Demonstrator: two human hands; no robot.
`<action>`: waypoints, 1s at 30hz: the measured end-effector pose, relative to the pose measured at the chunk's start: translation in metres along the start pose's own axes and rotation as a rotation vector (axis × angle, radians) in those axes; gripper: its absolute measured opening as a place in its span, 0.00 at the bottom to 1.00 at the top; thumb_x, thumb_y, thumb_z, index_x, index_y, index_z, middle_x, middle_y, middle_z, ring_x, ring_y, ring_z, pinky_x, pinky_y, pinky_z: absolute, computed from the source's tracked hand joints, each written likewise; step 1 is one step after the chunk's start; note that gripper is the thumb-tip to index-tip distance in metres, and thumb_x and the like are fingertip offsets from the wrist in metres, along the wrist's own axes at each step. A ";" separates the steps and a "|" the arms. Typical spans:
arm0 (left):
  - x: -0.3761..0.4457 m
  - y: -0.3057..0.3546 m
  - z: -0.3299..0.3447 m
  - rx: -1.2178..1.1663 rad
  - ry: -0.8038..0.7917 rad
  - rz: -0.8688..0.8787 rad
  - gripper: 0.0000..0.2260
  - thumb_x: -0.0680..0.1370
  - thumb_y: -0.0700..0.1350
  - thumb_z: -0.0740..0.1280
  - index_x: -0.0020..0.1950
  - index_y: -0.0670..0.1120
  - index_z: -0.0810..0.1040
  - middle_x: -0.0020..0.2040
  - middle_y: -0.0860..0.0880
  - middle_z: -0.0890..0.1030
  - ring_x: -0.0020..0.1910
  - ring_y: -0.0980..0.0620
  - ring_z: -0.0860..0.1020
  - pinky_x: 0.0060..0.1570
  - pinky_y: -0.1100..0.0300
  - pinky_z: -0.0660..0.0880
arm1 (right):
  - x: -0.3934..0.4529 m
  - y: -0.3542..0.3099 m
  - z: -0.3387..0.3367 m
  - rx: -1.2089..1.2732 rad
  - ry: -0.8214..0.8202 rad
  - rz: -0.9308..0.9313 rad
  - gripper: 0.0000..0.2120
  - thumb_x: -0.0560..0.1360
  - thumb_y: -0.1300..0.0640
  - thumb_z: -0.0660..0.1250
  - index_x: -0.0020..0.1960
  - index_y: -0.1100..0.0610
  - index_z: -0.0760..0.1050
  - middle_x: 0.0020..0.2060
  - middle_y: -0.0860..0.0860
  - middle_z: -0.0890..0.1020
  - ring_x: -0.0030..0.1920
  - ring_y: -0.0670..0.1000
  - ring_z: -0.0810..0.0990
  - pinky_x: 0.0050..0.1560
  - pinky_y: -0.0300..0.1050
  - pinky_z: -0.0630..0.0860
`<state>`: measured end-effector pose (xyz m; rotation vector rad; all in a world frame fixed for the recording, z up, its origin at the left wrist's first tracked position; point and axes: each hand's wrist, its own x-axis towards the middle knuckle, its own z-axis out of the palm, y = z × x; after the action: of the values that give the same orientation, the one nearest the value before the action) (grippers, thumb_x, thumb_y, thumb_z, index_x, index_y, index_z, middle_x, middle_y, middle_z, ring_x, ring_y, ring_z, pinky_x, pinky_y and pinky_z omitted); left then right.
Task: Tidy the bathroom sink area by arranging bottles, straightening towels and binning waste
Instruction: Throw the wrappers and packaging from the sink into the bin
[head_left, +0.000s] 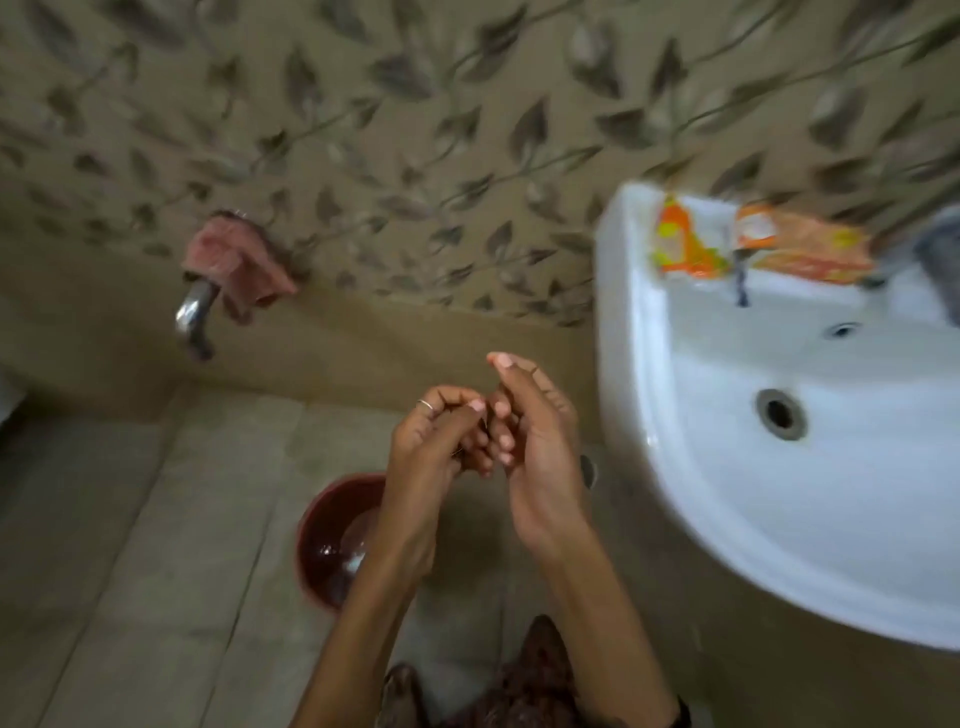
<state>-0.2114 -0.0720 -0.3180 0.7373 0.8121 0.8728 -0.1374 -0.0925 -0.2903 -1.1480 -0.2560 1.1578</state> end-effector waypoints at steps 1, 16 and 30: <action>0.002 0.006 0.020 0.034 -0.051 0.016 0.09 0.77 0.34 0.60 0.38 0.43 0.74 0.25 0.48 0.76 0.23 0.55 0.73 0.24 0.66 0.70 | -0.003 -0.021 -0.007 -0.021 0.025 -0.052 0.06 0.76 0.58 0.63 0.40 0.53 0.75 0.22 0.45 0.69 0.19 0.43 0.62 0.19 0.33 0.58; 0.134 -0.005 0.241 1.239 -0.242 0.530 0.13 0.73 0.46 0.69 0.57 0.47 0.78 0.55 0.51 0.79 0.59 0.50 0.72 0.51 0.58 0.70 | 0.071 -0.182 -0.185 0.060 0.612 -0.237 0.03 0.75 0.63 0.65 0.46 0.58 0.78 0.40 0.53 0.79 0.38 0.49 0.79 0.33 0.36 0.78; 0.218 -0.046 0.278 1.630 -0.351 0.649 0.30 0.67 0.56 0.71 0.66 0.49 0.69 0.62 0.48 0.75 0.62 0.49 0.65 0.48 0.58 0.52 | 0.150 -0.199 -0.230 -0.108 0.651 -0.348 0.12 0.75 0.58 0.66 0.58 0.55 0.75 0.52 0.54 0.81 0.42 0.50 0.81 0.42 0.40 0.79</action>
<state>0.1263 0.0359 -0.2848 2.6053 0.8648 0.4236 0.2013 -0.0917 -0.2889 -1.4453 -0.0094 0.4316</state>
